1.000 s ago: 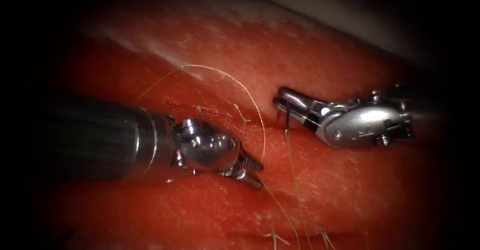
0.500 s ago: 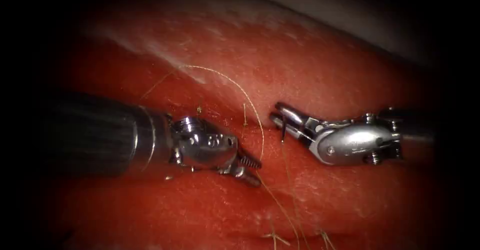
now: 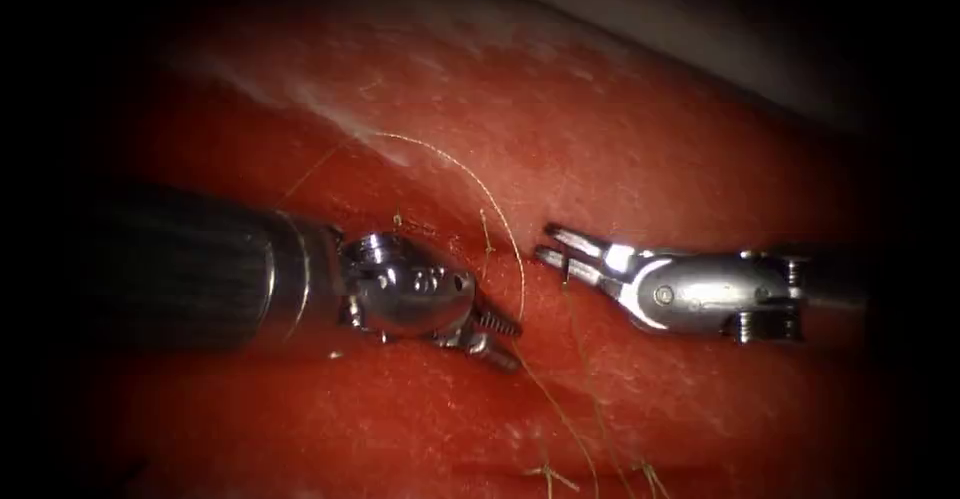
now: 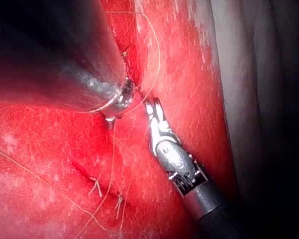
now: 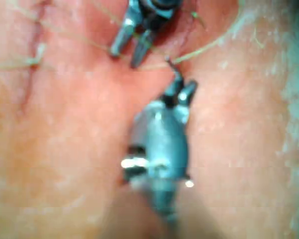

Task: Wound Closure

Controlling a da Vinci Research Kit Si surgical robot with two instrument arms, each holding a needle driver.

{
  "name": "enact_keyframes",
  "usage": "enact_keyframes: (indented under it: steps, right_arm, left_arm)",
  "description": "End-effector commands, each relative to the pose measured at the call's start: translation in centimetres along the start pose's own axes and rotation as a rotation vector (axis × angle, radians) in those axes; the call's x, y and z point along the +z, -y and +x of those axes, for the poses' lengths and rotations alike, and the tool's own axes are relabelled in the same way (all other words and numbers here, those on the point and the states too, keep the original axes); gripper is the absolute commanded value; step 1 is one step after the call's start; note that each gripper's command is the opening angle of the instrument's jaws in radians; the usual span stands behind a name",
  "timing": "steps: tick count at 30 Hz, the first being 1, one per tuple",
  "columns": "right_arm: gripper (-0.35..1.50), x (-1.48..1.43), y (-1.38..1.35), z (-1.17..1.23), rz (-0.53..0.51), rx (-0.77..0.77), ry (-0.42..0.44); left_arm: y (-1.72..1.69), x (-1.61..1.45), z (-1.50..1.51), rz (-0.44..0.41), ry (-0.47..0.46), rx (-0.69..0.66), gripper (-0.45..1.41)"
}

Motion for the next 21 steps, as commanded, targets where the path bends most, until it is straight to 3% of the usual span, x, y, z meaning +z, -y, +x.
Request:
enact_keyframes:
  steps: [1, 4, 8, 14, 21]
  right_arm:
    - [-0.35, 0.10, 0.06, -0.04, 0.007, 0.003, 0.001]
    - [-0.35, 0.09, -0.01, 0.01, 0.008, 0.008, -0.009]
    - [-0.35, 0.04, -0.20, 0.20, -0.096, -0.006, -0.039]
    - [-0.35, 0.05, -0.46, 0.43, -0.133, -0.022, -0.086]
    - [-0.35, 0.04, -0.65, 0.53, -0.142, -0.016, -0.108]
  left_arm:
    - [0.00, 0.09, 0.00, -0.001, 0.000, 0.000, 0.21]
    - [0.00, 0.09, 0.00, -0.001, 0.000, 0.000, 0.21]
    - [0.00, 0.12, 0.00, 0.002, 0.000, 0.000, 0.22]
    - [0.00, 0.14, 0.04, 0.003, 0.000, -0.002, 0.23]
    - [-0.05, 0.05, 0.16, 0.013, -0.009, -0.010, 0.23]
